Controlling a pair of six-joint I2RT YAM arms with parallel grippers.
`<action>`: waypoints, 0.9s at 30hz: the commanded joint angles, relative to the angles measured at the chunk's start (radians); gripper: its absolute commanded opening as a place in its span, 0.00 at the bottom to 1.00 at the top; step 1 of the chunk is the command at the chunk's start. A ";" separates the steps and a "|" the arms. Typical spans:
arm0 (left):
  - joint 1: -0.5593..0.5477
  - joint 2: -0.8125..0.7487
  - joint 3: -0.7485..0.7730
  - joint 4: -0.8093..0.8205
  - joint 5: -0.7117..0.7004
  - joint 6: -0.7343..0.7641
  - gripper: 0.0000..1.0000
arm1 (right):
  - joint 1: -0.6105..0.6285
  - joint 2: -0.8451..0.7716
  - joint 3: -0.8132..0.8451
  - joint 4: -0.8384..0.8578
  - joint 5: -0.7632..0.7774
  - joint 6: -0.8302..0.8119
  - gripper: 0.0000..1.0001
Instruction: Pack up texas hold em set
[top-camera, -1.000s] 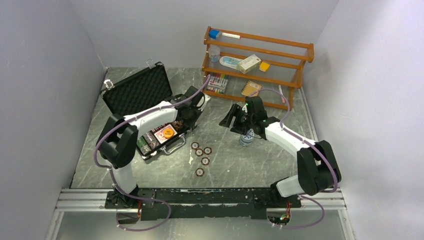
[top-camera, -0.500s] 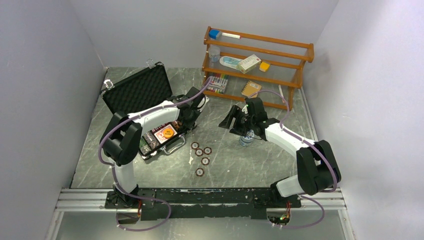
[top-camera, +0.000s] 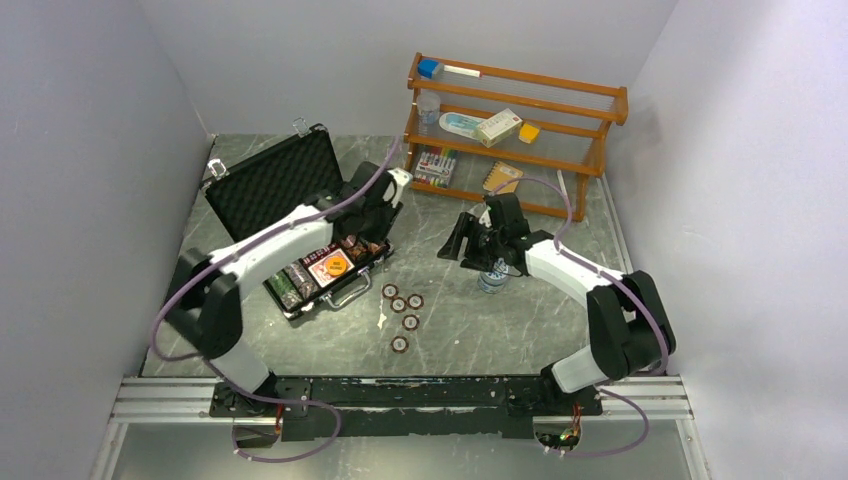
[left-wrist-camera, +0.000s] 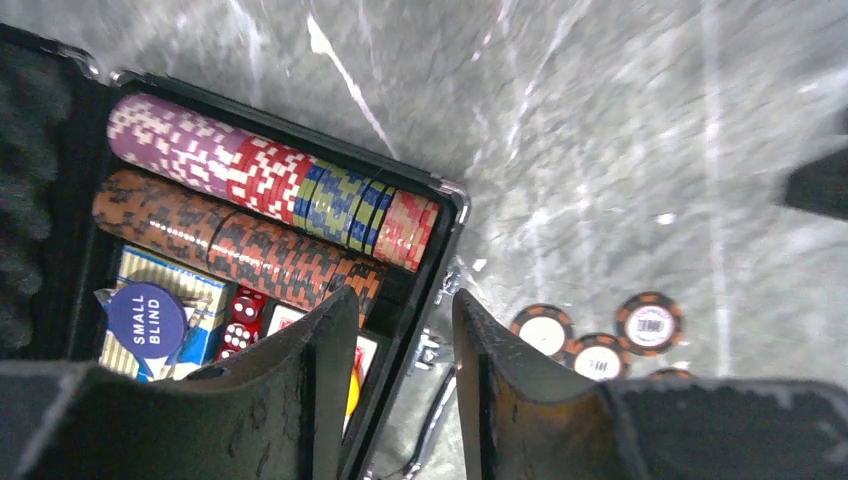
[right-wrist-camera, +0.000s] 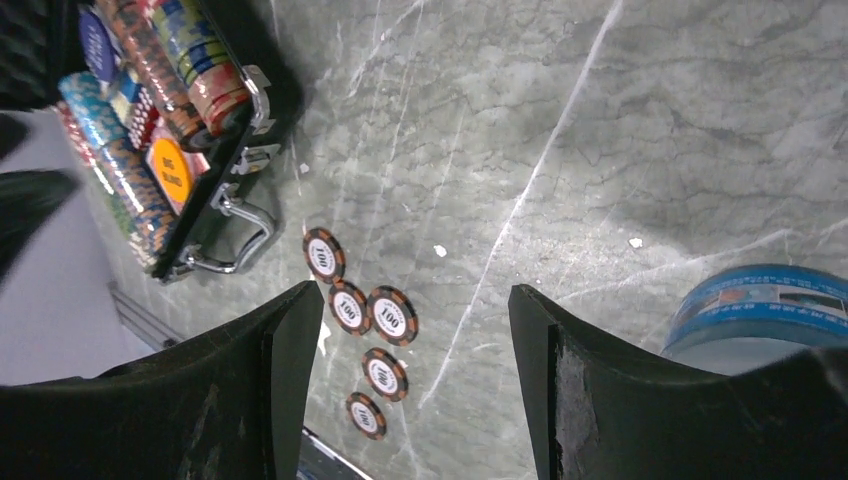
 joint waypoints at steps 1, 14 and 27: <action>0.008 -0.193 -0.081 0.150 0.089 -0.035 0.46 | 0.049 0.045 0.089 -0.103 0.069 -0.117 0.73; 0.008 -0.784 -0.447 0.505 -0.131 -0.087 0.67 | 0.406 0.253 0.416 -0.441 0.379 -0.320 0.74; 0.008 -0.964 -0.416 0.415 -0.165 -0.112 0.70 | 0.527 0.592 0.768 -0.670 0.402 -0.312 0.74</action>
